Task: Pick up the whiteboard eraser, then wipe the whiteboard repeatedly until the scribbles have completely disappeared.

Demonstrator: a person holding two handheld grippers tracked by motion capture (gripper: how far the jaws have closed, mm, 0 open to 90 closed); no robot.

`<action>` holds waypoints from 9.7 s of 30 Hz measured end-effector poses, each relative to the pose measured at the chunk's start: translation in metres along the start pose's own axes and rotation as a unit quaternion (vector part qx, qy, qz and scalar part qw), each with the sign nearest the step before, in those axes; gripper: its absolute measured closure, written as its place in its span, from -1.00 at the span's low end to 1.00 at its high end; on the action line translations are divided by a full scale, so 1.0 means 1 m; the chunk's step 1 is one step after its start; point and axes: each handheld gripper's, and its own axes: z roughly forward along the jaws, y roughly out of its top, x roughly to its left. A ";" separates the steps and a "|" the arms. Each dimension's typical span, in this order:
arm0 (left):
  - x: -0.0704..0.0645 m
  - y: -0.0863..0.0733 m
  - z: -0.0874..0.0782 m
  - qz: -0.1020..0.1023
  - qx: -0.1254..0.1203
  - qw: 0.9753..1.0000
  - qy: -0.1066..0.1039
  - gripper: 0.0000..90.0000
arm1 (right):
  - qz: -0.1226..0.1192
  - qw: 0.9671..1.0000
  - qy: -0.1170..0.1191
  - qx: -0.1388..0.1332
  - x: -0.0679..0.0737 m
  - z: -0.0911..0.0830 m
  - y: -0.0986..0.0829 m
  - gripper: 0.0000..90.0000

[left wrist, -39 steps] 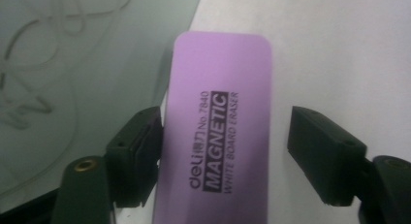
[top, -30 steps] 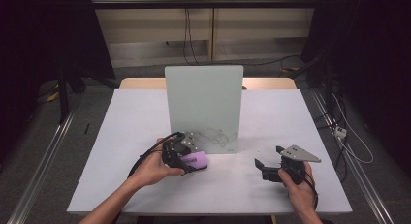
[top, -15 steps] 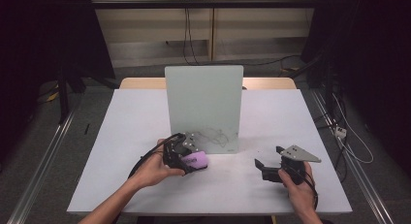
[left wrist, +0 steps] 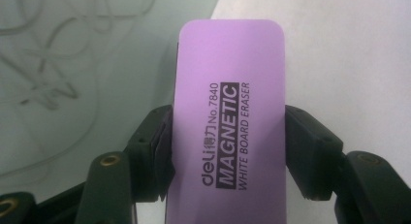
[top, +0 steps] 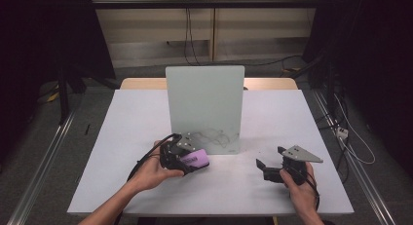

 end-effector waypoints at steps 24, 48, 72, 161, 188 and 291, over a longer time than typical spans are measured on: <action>-0.001 -0.009 -0.036 -0.027 -0.120 0.992 0.030 -0.11 | -0.002 1.000 0.002 -0.001 0.000 -0.002 -0.001 -0.84; 0.003 -0.014 -0.054 -0.022 -0.198 0.976 0.086 -0.11 | 0.000 1.000 0.003 -0.003 -0.001 -0.001 0.000 -0.84; 0.019 -0.006 -0.056 0.000 -0.198 0.970 0.142 -0.11 | 0.001 1.000 -0.002 -0.002 -0.002 -0.003 -0.002 -0.84; 0.012 -0.017 -0.016 0.027 -0.131 0.984 0.120 -0.10 | -0.005 1.000 0.002 0.000 0.001 -0.003 -0.002 -0.84; 0.004 0.006 0.009 0.053 -0.129 0.987 0.083 -0.10 | -0.004 1.000 0.003 0.001 0.001 -0.001 -0.001 -0.84; -0.012 0.041 0.032 0.086 -0.099 0.988 0.086 -0.10 | -0.004 1.000 0.005 -0.001 0.000 -0.004 -0.002 -0.84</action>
